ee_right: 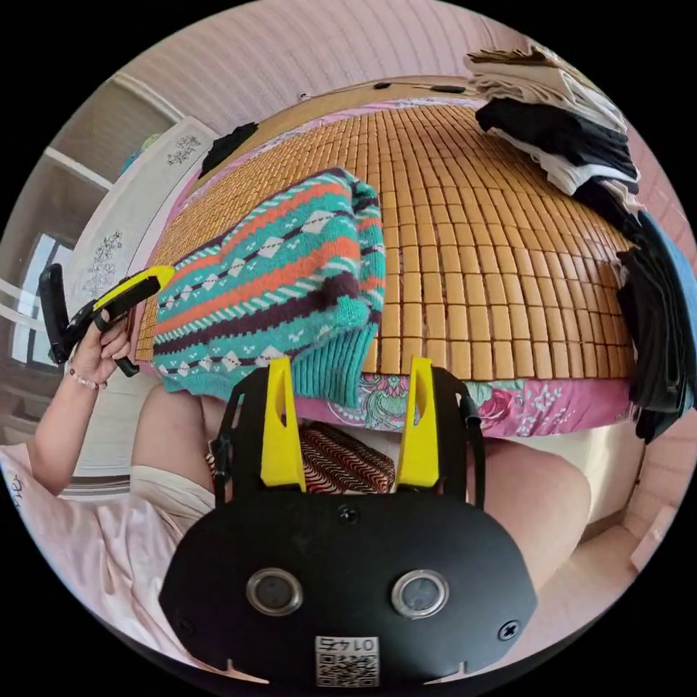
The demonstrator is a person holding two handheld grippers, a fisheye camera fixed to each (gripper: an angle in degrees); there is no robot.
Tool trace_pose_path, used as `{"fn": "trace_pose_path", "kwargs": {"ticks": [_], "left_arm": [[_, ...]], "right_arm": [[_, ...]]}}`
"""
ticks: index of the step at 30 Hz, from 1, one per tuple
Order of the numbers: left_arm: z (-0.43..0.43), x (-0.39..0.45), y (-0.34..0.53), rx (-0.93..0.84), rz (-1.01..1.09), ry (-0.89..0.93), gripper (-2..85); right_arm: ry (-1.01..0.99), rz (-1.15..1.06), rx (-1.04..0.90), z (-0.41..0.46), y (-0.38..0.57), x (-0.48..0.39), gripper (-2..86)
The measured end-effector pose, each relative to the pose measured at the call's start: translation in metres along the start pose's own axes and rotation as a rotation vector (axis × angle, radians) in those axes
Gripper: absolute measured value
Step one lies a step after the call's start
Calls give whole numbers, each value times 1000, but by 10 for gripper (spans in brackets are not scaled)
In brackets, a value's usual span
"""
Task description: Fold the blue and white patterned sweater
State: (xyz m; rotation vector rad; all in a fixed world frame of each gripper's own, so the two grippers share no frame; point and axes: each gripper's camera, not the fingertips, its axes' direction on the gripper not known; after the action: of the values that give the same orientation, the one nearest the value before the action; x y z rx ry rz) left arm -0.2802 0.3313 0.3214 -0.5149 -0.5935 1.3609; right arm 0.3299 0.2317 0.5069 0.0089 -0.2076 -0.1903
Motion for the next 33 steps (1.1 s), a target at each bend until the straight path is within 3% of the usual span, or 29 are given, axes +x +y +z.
{"fn": "trace_pose_path", "kwargs": {"ticks": [4, 9, 12, 14, 16, 19, 25, 33], "left_arm": [[14, 11, -82, 15, 30, 73, 79], [61, 34, -171, -129, 30, 123, 112], [99, 55, -216, -223, 67, 69, 118], [131, 69, -246, -305, 73, 8, 119], [155, 78, -264, -398, 88, -67, 118], [184, 86, -280, -533, 132, -144, 113], [190, 89, -296, -511, 166, -144, 95], [194, 85, -310, -513, 157, -120, 87]], "right_arm": [[-181, 96, 44, 8, 19, 46, 180], [-223, 107, 39, 19, 21, 82, 145], [-175, 61, 44, 19, 27, 95, 119], [-58, 76, 46, 18, 32, 109, 52], [-179, 35, 81, 13, 36, 120, 38], [-223, 58, 133, 6, 46, 140, 55], [-390, 107, 181, 6, 53, 184, 121], [-402, 104, 150, 3, 60, 220, 155]]}}
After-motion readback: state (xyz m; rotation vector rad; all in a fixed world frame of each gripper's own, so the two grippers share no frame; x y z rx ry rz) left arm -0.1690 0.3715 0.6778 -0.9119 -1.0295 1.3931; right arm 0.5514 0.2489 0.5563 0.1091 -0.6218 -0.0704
